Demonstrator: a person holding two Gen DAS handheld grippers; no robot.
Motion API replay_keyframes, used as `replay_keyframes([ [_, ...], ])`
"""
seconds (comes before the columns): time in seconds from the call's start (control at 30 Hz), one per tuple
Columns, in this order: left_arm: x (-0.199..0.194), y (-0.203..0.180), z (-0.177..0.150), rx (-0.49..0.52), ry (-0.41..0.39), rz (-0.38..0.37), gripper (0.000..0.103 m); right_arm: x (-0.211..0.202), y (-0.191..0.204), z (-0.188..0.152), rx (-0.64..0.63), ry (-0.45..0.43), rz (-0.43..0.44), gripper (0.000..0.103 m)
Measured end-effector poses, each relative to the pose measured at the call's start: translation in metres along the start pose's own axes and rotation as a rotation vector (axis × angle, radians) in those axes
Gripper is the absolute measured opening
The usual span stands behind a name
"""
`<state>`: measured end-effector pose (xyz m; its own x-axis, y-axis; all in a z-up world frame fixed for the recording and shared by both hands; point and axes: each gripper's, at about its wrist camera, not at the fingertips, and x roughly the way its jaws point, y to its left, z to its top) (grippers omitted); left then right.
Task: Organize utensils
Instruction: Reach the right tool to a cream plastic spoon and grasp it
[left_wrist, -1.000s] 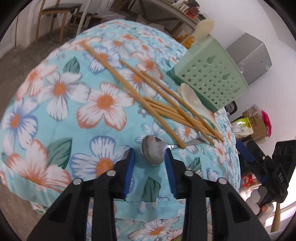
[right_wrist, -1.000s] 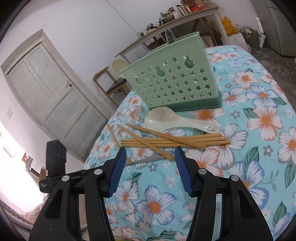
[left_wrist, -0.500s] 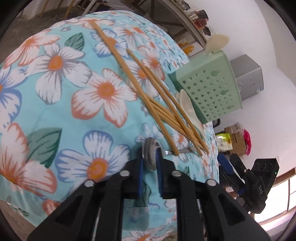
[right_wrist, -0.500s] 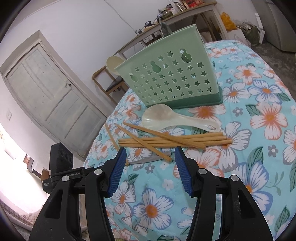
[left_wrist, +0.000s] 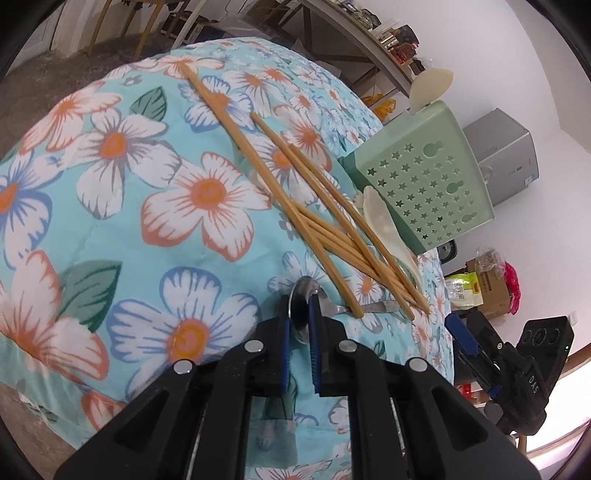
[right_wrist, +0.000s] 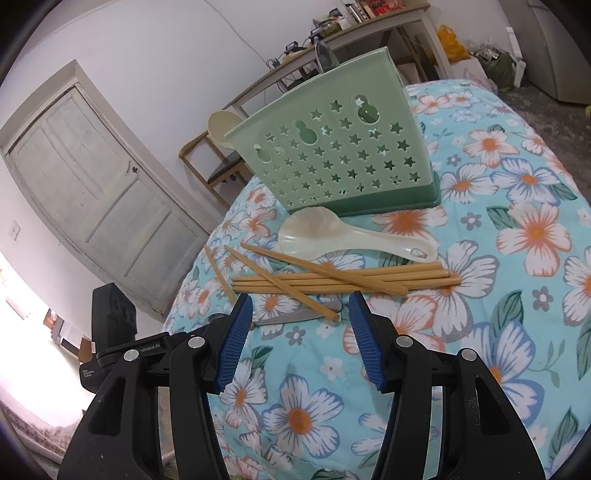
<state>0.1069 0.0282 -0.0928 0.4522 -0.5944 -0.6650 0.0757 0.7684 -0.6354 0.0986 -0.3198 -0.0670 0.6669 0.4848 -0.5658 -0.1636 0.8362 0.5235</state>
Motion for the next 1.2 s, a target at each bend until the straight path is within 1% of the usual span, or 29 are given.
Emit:
replay_keyframes([
  [0.13, -0.009, -0.003, 0.004, 0.033, -0.028, 0.036, 0.008, -0.003, 0.002, 0.001, -0.017, -0.009, -0.018, 0.053],
  [0.27, -0.019, 0.004, 0.009, 0.034, -0.062, 0.063, 0.008, -0.004, 0.005, 0.003, -0.031, -0.018, -0.033, 0.053],
  [0.53, -0.018, 0.012, 0.01, 0.03, -0.064, 0.072, 0.009, -0.009, 0.013, 0.016, -0.111, -0.069, -0.125, 0.052],
  [0.67, -0.017, 0.015, 0.009, 0.029, -0.062, 0.066, 0.009, -0.001, 0.022, 0.029, -0.191, -0.078, -0.173, 0.051],
  [0.83, -0.016, 0.018, 0.009, 0.036, -0.062, 0.059, 0.01, 0.025, 0.04, 0.039, -0.335, -0.066, -0.229, 0.049],
  [0.87, -0.016, 0.019, 0.009, 0.036, -0.06, 0.055, 0.01, 0.033, 0.044, 0.041, -0.376, -0.062, -0.247, 0.048],
  [0.93, -0.015, 0.019, 0.01, 0.037, -0.058, 0.05, 0.01, 0.044, 0.044, 0.043, -0.4, -0.041, -0.259, 0.047],
  [1.0, -0.014, 0.02, 0.01, 0.042, -0.058, 0.048, 0.01, 0.056, 0.036, 0.048, -0.409, -0.004, -0.272, 0.047],
  [1.07, -0.014, 0.02, 0.011, 0.047, -0.056, 0.044, 0.01, 0.063, 0.029, 0.051, -0.43, 0.027, -0.305, 0.047],
  [1.13, -0.013, 0.021, 0.012, 0.044, -0.053, 0.038, 0.01, 0.068, 0.022, 0.052, -0.46, 0.065, -0.328, 0.047],
  [1.2, -0.012, 0.021, 0.013, 0.045, -0.052, 0.036, 0.01, 0.073, 0.016, 0.051, -0.521, 0.11, -0.366, 0.047],
])
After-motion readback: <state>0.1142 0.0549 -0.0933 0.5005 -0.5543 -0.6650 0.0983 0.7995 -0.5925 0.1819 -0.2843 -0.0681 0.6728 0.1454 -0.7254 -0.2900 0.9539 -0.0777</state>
